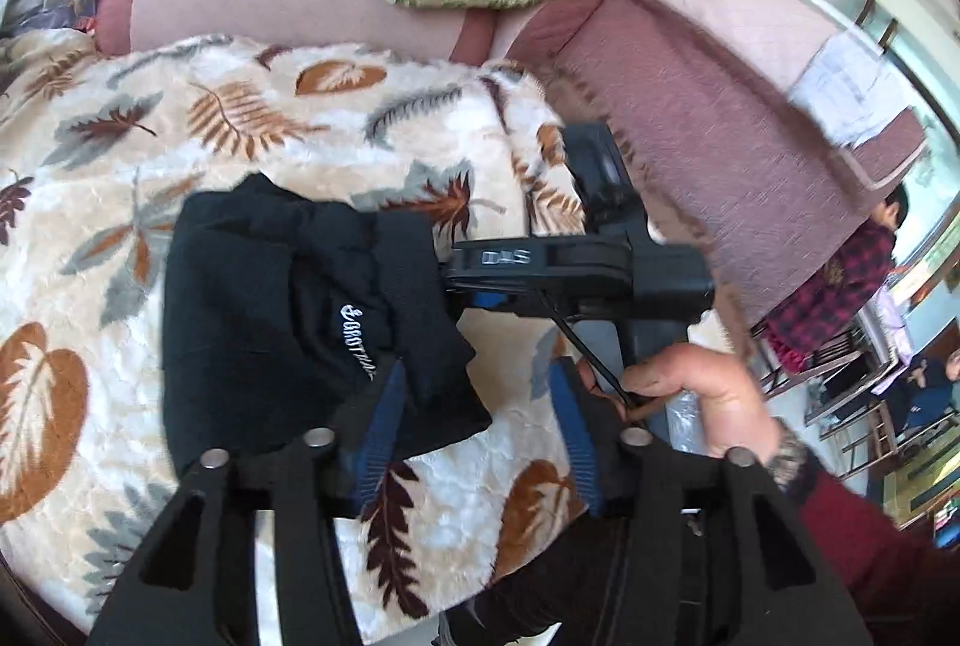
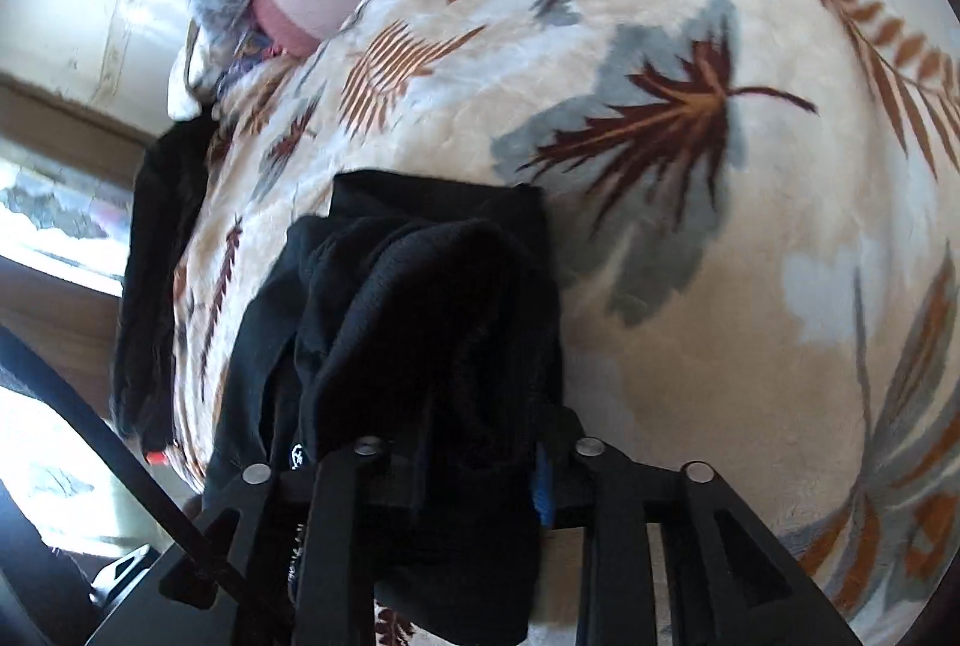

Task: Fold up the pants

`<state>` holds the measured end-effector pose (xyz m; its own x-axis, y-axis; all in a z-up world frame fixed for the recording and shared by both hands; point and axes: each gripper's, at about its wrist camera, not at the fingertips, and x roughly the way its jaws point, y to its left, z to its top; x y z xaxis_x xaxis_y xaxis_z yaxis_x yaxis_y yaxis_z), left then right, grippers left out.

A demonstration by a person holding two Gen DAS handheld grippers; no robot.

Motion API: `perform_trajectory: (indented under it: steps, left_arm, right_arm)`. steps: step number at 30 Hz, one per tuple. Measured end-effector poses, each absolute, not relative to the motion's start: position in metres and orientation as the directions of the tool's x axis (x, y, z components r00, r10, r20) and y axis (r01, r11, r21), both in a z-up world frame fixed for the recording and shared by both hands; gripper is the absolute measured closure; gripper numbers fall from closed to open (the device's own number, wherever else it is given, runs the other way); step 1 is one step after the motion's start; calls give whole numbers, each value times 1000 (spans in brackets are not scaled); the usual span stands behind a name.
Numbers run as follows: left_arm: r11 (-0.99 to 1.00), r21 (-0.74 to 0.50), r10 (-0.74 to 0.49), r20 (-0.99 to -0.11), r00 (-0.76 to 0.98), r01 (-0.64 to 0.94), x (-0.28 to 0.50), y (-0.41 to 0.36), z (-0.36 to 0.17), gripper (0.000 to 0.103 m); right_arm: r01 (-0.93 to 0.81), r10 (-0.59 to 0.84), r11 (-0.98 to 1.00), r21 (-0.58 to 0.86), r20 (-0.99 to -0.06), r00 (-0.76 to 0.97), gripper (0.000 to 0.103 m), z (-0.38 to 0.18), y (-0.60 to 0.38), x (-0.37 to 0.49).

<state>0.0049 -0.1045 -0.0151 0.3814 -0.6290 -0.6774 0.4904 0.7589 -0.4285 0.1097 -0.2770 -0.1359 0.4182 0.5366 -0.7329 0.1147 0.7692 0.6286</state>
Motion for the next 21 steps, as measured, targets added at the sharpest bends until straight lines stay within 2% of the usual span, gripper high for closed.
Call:
perform_trajectory:
  steps: [1,3,6,8,11,13,16,18,21]
  left_arm:
    - [762,-434,-630,-670,392,482,7,-98,-12,46]
    - [788,-437,-607,-665,434,433,14,-79,-7,41]
    - [842,-443,-539,-698,472,307,37,-54,-16,41]
    - [850,-476,-524,-711,468,228,50,-42,-27,41]
    - [859,-473,-508,-737,446,198,57,-42,-44,41]
    - [876,-439,-481,-771,417,199,57,-52,-57,41]
    - [909,-347,-416,-795,441,231,49,-66,-64,41]
    - [914,-323,-402,-799,448,243,45,-69,-65,41]
    - [909,-333,-413,-796,443,250,45,-65,-68,41]
  right_arm:
    - [126,538,757,641,-721,436,51,-135,-283,106]
    - [173,465,785,595,-750,471,41,-130,-299,98]
    - [241,354,806,541,-766,536,41,-118,-323,83]
    - [244,373,748,617,-695,615,41,-106,-338,72]
    - [127,498,620,774,-514,698,41,-89,-339,62]
    - [24,624,507,862,-386,680,41,-86,-325,66]
    - [-22,729,384,923,-288,621,41,-94,-299,80]
    - [-7,764,341,940,-273,585,41,-107,-282,87]
    - [62,740,394,917,-356,571,44,-129,-267,89]
